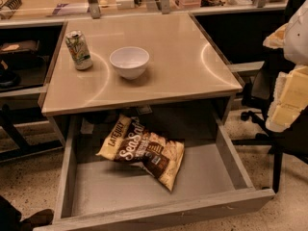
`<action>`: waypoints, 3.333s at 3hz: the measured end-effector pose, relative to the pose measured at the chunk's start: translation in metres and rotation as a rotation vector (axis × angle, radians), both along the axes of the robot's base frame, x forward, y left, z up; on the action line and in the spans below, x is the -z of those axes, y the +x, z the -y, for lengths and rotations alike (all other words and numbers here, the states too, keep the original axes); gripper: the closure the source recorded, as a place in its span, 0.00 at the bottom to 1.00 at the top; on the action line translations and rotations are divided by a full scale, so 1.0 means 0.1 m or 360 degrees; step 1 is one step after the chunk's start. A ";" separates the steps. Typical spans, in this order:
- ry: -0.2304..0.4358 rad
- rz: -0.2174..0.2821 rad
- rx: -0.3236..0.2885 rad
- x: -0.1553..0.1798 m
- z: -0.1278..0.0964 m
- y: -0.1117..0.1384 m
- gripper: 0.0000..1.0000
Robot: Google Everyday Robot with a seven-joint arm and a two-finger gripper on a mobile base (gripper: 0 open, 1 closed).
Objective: Pick brown chip bag from top drawer and place on counter
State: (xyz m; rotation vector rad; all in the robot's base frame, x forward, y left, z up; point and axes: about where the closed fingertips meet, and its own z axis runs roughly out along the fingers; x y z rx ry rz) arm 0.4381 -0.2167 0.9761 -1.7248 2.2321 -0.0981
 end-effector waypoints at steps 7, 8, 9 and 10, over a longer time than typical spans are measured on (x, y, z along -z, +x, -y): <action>0.0210 -0.0323 0.0118 2.11 -1.17 0.09 0.00; 0.0241 -0.0306 0.0185 2.40 -1.30 0.22 0.00; 0.0246 -0.0289 0.0234 2.61 -1.35 0.37 0.00; 0.0281 -0.0340 0.0299 2.83 -1.43 0.42 0.00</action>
Offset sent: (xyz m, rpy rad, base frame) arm -0.0021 0.0625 -0.1004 0.0439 0.1317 0.0018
